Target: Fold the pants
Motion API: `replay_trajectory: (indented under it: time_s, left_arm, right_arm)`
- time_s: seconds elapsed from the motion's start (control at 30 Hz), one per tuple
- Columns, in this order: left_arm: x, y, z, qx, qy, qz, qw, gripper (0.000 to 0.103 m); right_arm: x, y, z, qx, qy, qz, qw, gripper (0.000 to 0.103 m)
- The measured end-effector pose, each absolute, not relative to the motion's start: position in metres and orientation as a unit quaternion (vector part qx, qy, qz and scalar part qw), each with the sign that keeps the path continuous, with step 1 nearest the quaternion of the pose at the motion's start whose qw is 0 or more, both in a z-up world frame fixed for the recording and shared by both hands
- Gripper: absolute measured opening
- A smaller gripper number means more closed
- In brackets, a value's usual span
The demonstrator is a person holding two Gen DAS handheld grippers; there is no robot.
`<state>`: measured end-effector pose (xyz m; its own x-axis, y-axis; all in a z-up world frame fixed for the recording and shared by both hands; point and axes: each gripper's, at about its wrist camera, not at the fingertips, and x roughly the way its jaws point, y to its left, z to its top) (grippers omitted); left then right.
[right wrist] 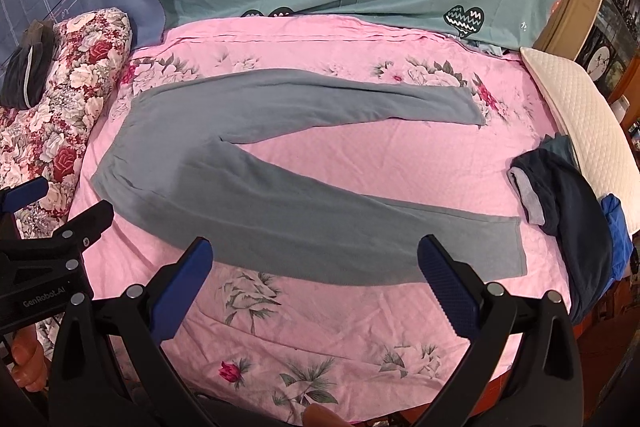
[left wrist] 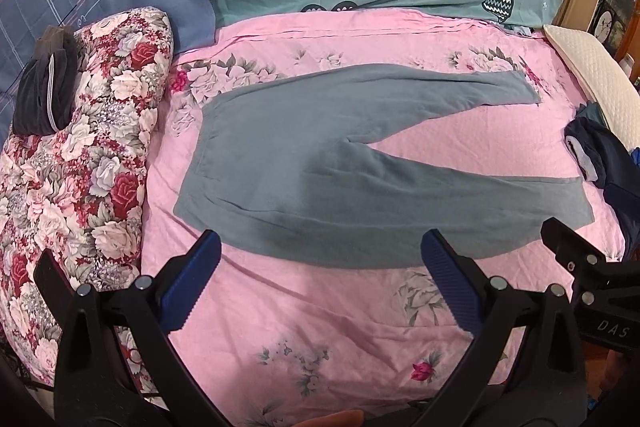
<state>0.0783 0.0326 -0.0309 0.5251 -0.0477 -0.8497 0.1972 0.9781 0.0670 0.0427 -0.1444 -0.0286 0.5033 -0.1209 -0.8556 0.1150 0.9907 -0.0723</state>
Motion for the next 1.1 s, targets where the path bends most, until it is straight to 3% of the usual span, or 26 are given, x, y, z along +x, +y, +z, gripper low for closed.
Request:
replay_trajectory:
  time_s: [0.67, 0.93, 1.0, 1.03, 1.1]
  left_arm:
    - [0.105, 0.046, -0.032, 0.086, 0.479, -0.07, 0.871, 0.101]
    - [0.137, 0.116, -0.071, 0.055, 0.513, -0.008, 0.857, 0.101]
    - [0.147, 0.147, -0.086, 0.035, 0.528, 0.017, 0.848, 0.093]
    - [0.15, 0.162, -0.094, 0.023, 0.539, 0.024, 0.842, 0.084]
    - [0.156, 0.187, -0.105, 0.004, 0.554, 0.033, 0.832, 0.075]
  right_arm:
    - [0.068, -0.139, -0.028, -0.002, 0.485, -0.074, 0.872, 0.102]
    - [0.082, -0.122, -0.047, -0.029, 0.478, -0.041, 0.877, 0.102]
    - [0.085, -0.11, -0.059, -0.058, 0.471, -0.016, 0.88, 0.097]
    - [0.086, -0.103, -0.067, -0.072, 0.464, 0.003, 0.883, 0.093]
    - [0.093, -0.086, -0.092, -0.099, 0.474, 0.046, 0.874, 0.076]
